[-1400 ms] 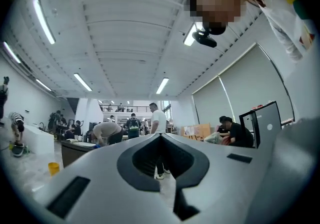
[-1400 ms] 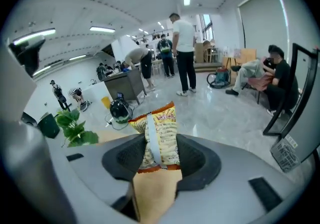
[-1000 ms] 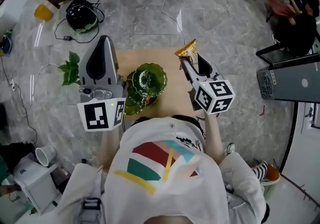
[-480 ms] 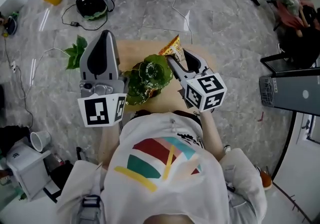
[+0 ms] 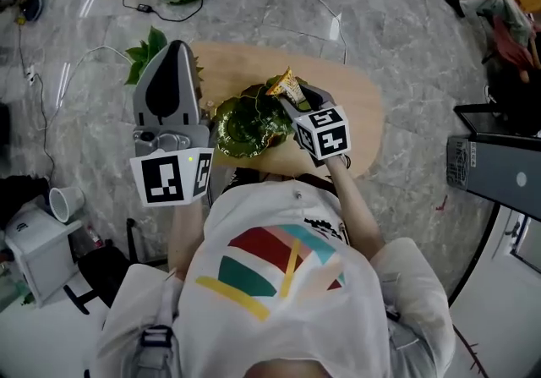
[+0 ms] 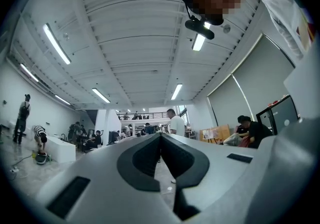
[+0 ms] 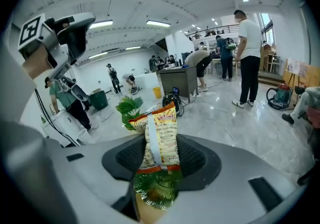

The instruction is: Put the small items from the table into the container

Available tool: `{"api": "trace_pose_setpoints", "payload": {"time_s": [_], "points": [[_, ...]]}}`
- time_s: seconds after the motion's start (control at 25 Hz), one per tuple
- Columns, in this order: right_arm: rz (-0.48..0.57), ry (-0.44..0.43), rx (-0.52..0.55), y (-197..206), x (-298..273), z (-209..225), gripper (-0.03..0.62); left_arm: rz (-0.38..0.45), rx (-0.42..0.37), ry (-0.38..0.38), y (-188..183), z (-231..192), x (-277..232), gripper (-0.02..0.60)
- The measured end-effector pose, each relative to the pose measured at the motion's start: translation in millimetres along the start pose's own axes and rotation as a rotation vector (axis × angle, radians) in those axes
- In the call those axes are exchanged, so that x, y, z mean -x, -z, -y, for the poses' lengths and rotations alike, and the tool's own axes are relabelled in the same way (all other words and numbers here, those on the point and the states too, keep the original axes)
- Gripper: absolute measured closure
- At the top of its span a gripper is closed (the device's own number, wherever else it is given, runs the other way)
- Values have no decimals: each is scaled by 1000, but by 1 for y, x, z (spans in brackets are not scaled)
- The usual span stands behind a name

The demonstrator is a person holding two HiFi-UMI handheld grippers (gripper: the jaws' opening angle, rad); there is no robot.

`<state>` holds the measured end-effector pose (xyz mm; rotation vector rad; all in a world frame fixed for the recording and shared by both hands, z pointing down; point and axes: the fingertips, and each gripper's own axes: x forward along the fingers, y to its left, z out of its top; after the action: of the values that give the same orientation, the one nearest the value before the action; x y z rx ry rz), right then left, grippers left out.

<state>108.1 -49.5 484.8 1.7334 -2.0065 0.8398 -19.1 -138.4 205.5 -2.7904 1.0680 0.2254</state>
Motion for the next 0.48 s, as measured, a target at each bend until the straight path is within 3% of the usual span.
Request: {"api": "trace_pose_setpoints", "payload": {"time_s": [0.24,0.32,0.36,0.48], "points": [[-66,15,35,25,-23,-1,399,-29,2,-26,11,-14,8,572],[-42,43,50,24,-25,2,383,-34,1,-31,12,-16,10,572],[-24,54,62,21,-24,2,345,-34,0,-33,13,-17,10,572],[29,68,73,7,-18,2,335,-31,0,-40,13,-22,9,572]]}}
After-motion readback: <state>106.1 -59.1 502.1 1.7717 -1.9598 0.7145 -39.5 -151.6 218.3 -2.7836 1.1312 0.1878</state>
